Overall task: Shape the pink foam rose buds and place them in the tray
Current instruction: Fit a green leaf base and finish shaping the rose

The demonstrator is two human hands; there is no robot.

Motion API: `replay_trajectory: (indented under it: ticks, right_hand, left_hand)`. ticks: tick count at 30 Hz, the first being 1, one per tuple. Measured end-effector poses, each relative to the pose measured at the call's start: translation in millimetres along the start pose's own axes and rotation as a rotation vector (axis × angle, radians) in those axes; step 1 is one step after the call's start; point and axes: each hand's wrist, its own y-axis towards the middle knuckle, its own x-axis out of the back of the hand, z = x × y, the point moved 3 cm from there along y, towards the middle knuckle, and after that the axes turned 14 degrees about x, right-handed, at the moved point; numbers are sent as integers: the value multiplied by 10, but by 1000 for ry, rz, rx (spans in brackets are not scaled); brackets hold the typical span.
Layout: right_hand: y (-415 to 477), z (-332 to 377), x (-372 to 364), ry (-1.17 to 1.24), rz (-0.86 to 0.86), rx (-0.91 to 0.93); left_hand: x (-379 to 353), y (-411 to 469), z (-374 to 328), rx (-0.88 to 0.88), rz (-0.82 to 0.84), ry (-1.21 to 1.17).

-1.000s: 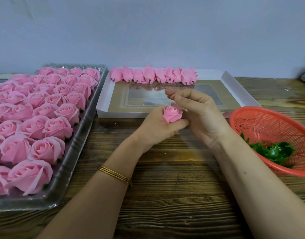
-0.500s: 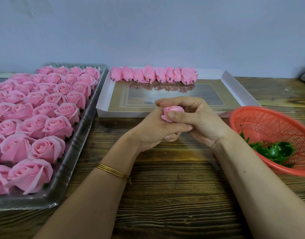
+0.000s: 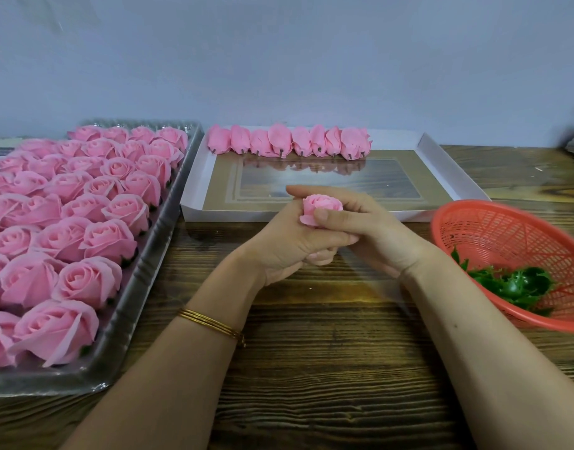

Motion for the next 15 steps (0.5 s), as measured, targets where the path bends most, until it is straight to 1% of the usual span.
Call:
replay_trajectory:
  ticks: [3,5,8,10,15]
  right_hand:
    - [-3,59,49,138,-90,22]
    - [5,100,54,186,-121,59]
    - [12,107,6,271,-90,80]
    - [12,92,-26,276,-73,76]
    - [14,19,-9,336,-111,51]
  left_hand:
    - [-8,-2,6,14,29,10]
    - [-22,-3,18,30,53,23]
    - [-49,-9,25,43,89,39]
    - [-51,-12,19,40,84,35]
    - [-47,-27,5,11,61,13]
